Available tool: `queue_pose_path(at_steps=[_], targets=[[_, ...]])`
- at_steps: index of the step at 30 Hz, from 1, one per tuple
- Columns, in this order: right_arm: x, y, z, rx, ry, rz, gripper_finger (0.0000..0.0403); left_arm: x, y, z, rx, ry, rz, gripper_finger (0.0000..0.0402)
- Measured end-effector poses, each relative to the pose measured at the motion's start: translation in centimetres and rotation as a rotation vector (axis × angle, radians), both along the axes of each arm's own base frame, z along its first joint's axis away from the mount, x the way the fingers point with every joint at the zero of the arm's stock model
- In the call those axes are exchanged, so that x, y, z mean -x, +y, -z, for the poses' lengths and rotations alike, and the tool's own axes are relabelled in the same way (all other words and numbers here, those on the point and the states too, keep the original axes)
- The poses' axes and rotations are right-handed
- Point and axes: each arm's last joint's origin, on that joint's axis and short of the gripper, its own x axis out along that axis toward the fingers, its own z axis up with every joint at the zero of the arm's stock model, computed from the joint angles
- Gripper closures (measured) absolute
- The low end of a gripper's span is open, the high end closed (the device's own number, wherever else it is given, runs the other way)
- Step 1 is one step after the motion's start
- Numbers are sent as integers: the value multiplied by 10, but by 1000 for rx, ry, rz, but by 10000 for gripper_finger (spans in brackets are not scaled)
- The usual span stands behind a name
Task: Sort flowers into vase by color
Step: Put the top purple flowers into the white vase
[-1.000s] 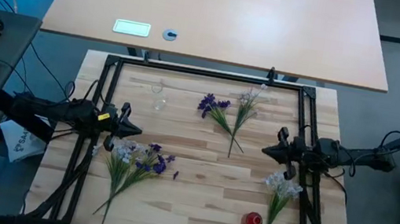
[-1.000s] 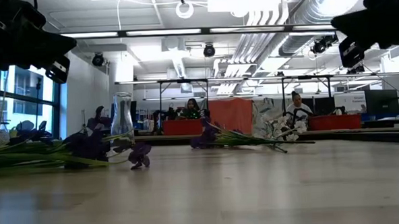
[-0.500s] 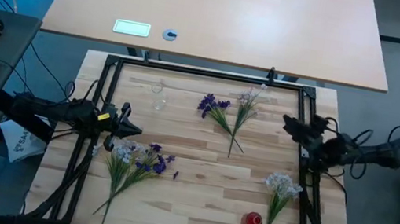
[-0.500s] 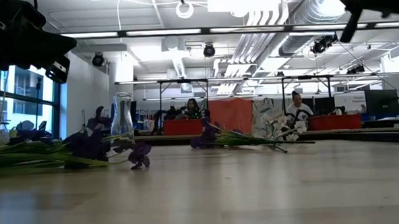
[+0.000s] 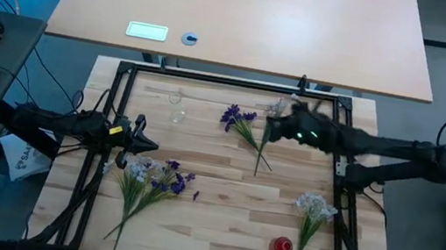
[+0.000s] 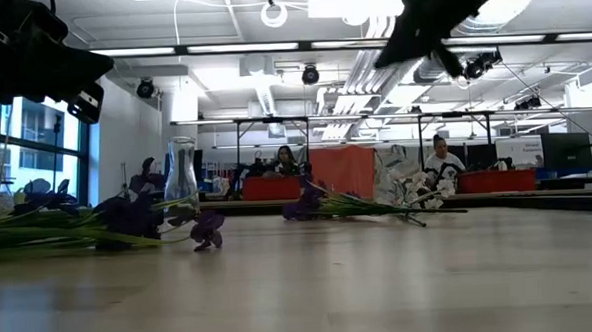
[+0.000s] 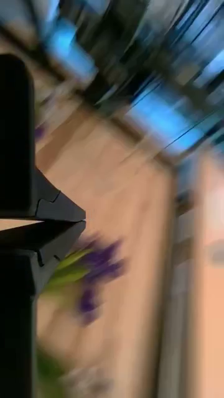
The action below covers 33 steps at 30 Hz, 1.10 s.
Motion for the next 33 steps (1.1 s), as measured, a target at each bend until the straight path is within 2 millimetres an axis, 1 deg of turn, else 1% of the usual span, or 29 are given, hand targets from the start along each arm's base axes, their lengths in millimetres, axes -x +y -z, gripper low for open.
queue_pose_path(at_steps=[2,4,7,10,12,14,16,19,25,28,33], targets=[[-10,-10,6,-26,114,-60,374,0,0,0,0,0,0,402],[-20,-20,15,-44,190,-102,344,0,0,0,0,0,0,402],[-37,-34,36,-97,280,-152,287,0,0,0,0,0,0,401],[-52,-44,61,-153,367,-254,226,0,0,0,0,0,1,402],[-58,-49,78,-167,443,-290,190,0,0,0,0,0,0,401],[-63,-57,92,-153,503,-284,163,0,0,0,0,0,0,402],[-69,-63,103,-137,545,-268,145,0,0,0,0,0,0,401],[-75,-68,118,-148,595,-264,134,0,0,0,0,0,0,402],[-87,-72,136,-129,645,-313,132,0,0,0,0,0,0,401],[-93,-75,139,-101,628,-313,132,0,0,0,0,0,0,401],[-93,-75,149,-102,672,-328,138,0,0,0,0,0,0,402]])
